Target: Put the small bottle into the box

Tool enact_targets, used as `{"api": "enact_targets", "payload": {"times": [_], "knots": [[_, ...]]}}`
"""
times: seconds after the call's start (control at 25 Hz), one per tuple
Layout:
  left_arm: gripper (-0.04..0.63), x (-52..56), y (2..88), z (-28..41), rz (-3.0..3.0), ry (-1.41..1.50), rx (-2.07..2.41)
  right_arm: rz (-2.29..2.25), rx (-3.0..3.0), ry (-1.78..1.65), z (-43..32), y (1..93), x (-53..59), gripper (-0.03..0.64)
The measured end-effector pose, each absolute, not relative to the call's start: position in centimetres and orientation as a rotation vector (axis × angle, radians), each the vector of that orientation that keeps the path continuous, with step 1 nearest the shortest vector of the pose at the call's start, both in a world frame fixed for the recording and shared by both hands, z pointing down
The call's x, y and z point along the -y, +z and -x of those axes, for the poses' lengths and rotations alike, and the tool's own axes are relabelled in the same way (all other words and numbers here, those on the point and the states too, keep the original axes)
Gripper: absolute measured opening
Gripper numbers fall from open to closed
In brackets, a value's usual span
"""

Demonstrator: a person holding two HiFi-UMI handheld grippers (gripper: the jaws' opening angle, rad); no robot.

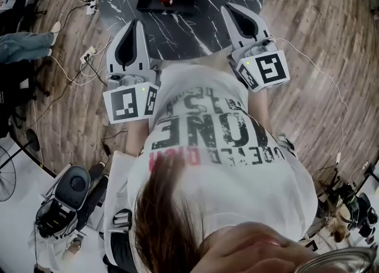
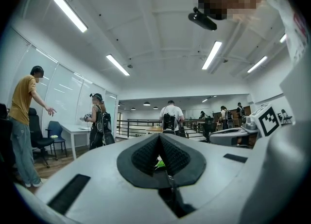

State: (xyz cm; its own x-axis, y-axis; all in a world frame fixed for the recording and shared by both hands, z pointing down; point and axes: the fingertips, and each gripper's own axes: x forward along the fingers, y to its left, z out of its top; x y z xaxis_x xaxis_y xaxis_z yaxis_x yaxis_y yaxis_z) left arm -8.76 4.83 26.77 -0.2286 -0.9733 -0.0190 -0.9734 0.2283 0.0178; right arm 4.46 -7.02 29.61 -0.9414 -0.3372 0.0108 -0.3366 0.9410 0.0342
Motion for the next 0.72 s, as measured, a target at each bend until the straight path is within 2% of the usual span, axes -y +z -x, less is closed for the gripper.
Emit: {"api": "enact_targets", "payload": {"times": [0.72], "knots": [[0.005, -4.64, 26.59, 8.26, 1.951, 0.038, -2.441, -0.565, 3.091, -0.053, -5.19, 29.55, 7.36, 0.003]]}}
